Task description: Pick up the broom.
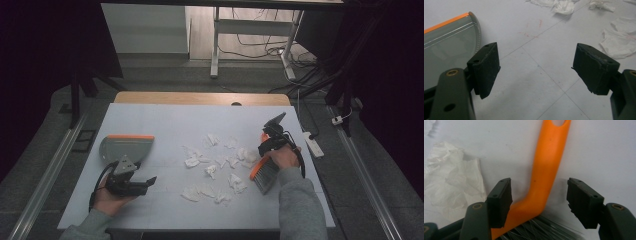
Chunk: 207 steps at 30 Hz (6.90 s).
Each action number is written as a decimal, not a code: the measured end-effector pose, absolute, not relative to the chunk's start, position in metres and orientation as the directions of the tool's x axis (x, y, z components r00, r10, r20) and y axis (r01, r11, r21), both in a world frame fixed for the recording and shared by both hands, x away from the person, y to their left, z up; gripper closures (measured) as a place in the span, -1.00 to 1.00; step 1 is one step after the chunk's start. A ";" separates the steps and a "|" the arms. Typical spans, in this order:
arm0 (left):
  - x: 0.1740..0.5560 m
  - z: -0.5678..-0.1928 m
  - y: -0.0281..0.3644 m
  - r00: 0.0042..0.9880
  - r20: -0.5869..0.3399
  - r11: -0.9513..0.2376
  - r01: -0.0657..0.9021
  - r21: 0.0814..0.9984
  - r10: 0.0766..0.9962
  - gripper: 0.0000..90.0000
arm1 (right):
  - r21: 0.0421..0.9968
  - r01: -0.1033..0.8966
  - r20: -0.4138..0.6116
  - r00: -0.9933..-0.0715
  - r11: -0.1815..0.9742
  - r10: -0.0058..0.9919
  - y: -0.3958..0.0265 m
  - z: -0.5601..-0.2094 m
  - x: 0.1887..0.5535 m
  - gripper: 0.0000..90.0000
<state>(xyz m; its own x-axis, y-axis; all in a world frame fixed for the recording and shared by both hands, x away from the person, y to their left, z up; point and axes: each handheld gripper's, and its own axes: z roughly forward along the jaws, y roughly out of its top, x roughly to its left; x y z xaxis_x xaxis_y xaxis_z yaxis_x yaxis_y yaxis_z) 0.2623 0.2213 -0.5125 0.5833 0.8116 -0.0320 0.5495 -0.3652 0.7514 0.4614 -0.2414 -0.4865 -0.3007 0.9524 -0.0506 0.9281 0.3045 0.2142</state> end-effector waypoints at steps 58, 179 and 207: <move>0.264 -0.517 0.219 0.574 -0.018 -0.376 0.560 0.738 0.819 -0.52 | 0.595 0.787 0.322 -0.419 0.164 0.849 -0.293 -0.430 0.411 0.57; 0.311 -0.469 0.105 0.765 -0.040 -0.460 0.427 0.778 0.643 0.74 | 0.907 0.402 0.237 -0.731 0.124 0.639 -0.165 -0.422 0.346 -0.02; 0.305 -0.458 0.095 0.871 0.051 -0.685 0.347 0.641 0.489 0.74 | 0.795 0.137 -0.147 -0.902 0.590 0.407 -0.148 -0.402 0.318 -0.15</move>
